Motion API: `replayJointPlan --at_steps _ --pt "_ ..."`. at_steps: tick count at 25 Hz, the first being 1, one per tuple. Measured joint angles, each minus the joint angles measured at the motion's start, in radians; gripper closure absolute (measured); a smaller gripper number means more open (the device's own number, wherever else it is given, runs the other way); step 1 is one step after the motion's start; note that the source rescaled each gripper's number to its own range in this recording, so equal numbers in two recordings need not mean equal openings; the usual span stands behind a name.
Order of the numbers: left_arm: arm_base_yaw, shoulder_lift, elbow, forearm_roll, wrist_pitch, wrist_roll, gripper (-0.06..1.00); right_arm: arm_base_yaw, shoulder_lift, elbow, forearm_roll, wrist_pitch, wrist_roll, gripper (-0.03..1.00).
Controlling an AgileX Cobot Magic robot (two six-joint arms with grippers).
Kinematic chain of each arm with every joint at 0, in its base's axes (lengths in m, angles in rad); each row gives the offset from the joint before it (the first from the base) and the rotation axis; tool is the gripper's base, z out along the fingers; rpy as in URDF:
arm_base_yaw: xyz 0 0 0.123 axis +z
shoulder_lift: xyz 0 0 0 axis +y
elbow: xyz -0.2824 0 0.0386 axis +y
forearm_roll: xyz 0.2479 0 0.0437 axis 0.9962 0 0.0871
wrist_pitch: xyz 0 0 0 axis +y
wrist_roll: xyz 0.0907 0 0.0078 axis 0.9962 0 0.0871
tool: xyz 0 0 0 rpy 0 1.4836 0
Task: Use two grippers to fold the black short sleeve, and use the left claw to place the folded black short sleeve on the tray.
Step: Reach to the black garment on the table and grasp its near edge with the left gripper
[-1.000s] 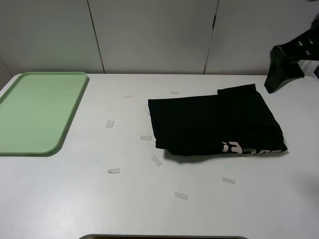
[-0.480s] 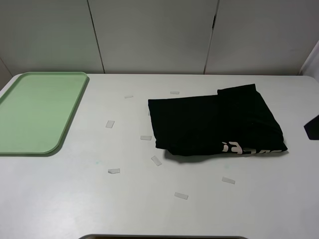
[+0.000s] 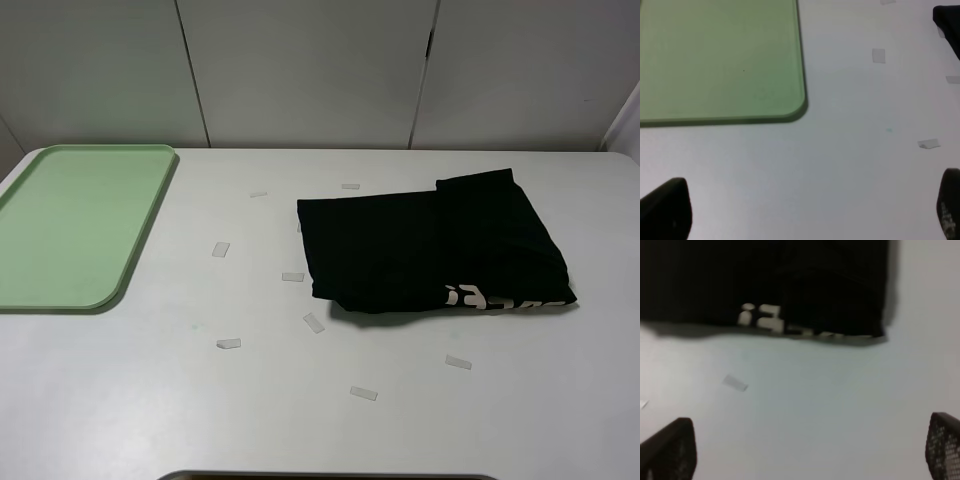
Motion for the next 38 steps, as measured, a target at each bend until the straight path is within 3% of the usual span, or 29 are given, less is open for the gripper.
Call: replayJointPlan --at_steps 5,11,17,38 --pt "0.0 0.0 0.0 0.0 0.0 0.0 -0.04 -0.125 -0.151 0.074 0.0 -0.066 -0.002 -0.03" --pt "0.0 0.0 0.0 0.0 0.0 0.0 -0.04 -0.208 -0.332 0.139 0.0 -0.102 -0.007 -0.03" --pt "0.0 0.0 0.0 0.0 0.0 0.0 -0.04 -0.216 -0.45 0.139 0.0 -0.106 -0.007 -0.03" --pt "0.0 0.0 0.0 0.0 0.0 0.0 -0.04 -0.216 -0.451 0.139 -0.034 -0.106 -0.007 -0.03"
